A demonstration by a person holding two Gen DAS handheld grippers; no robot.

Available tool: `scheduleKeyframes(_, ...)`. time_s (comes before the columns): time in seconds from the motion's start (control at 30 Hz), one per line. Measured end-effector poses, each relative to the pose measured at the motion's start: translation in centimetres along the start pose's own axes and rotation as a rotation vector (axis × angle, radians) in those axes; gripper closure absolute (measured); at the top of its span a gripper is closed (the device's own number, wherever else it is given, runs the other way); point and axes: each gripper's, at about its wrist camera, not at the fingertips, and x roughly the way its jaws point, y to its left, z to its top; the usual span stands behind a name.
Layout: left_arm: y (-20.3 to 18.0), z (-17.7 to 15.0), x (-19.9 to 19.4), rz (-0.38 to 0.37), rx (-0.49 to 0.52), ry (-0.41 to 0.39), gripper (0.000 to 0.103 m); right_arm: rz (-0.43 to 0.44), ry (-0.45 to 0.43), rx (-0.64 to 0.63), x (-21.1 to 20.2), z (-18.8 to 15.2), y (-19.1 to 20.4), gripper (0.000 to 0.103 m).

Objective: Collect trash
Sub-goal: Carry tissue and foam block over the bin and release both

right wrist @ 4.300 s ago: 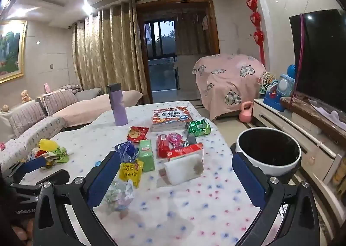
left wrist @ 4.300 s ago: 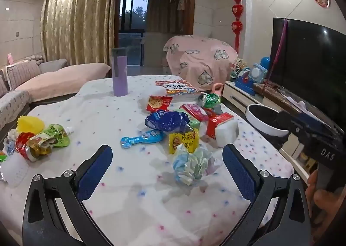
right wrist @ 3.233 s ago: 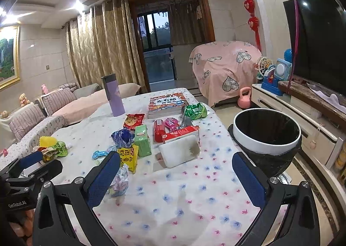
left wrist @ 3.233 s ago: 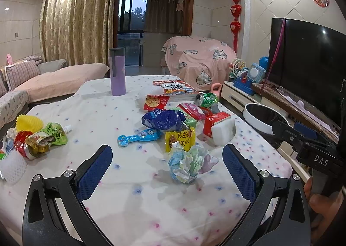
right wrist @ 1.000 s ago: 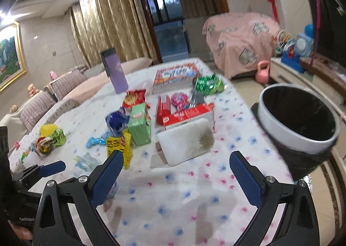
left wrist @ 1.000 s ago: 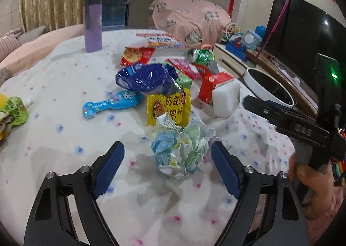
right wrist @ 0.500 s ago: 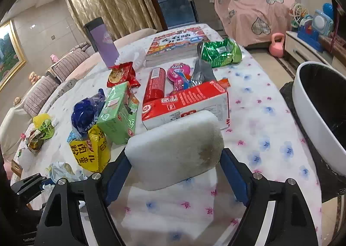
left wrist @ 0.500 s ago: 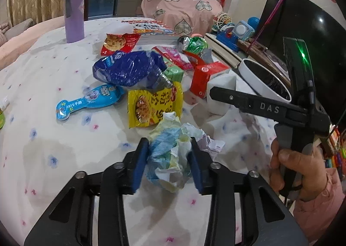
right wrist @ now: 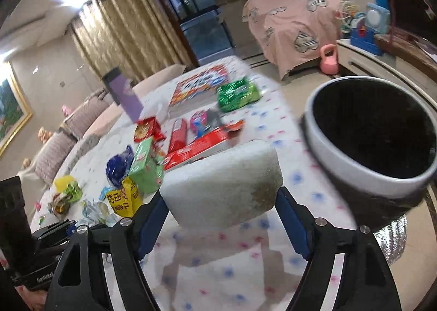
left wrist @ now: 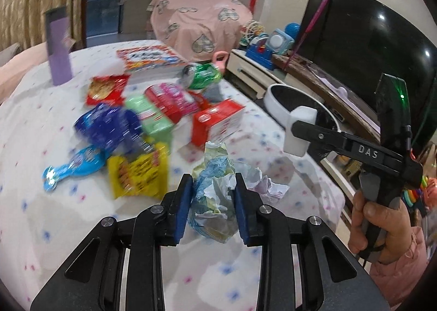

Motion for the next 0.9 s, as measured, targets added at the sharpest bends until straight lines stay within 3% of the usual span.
scheduleKeyframes(0.3, -5.1, 3.4, 2.7, -0.036, 0.101, -0.016, 0.075, -0.081, -0.073, 0.079, -3.6, 1.2, -5.3, 0.024)
scheduleKeyframes(0.9, -11.4, 10.2, 9.4, -0.093, 0.131, -0.007, 0.074, -0.163, -0.098, 0.103, -5.1, 4.8, -12.4, 0.022)
